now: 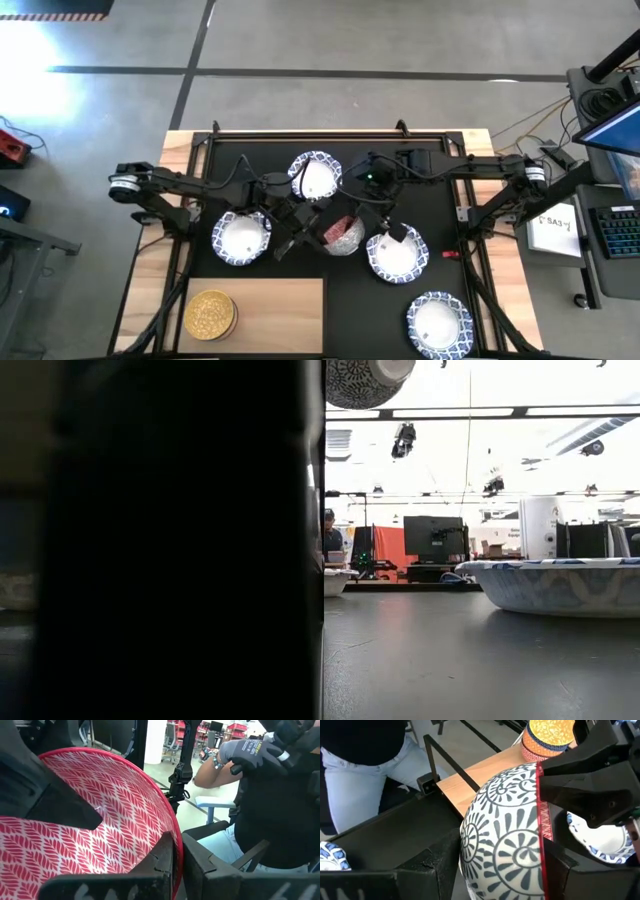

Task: Place and stack bowls onto a shelf
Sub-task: Stack the red patterned bowl on top of the yellow patterned bowl on the shelf

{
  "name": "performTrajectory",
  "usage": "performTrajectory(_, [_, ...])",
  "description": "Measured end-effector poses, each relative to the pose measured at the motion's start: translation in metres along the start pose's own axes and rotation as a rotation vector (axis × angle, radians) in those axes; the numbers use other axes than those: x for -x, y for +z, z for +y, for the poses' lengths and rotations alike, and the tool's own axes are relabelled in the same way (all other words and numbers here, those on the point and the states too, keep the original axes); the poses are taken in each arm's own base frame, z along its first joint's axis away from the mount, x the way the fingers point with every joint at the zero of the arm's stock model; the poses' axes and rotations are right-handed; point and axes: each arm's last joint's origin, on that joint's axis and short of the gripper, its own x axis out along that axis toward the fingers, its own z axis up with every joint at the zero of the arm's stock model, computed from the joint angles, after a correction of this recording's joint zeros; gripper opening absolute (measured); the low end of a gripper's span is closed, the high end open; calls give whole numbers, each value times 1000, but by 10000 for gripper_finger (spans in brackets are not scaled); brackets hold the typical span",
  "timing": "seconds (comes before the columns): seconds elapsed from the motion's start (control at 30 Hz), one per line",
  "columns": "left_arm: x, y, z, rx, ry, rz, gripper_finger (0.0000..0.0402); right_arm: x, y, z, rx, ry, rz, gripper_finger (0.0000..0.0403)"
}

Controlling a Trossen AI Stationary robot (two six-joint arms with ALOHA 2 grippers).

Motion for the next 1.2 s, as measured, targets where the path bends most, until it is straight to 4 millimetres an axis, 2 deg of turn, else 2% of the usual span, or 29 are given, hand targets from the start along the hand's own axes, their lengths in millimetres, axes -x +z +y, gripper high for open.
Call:
performTrajectory(0.6, [1,1,1,-12,11,-7,0,6,1,2,-198,-90,59,276])
performTrajectory(0.8, [1,1,1,-23,18,-8,0,6,0,3,-191,-92,72,285])
performTrajectory(1.0, [1,1,1,-24,17,-9,0,6,0,3,-278,-96,72,286])
performTrajectory(1.2, [1,1,1,-25,13,-9,0,6,-1,6,-237,-53,71,316])
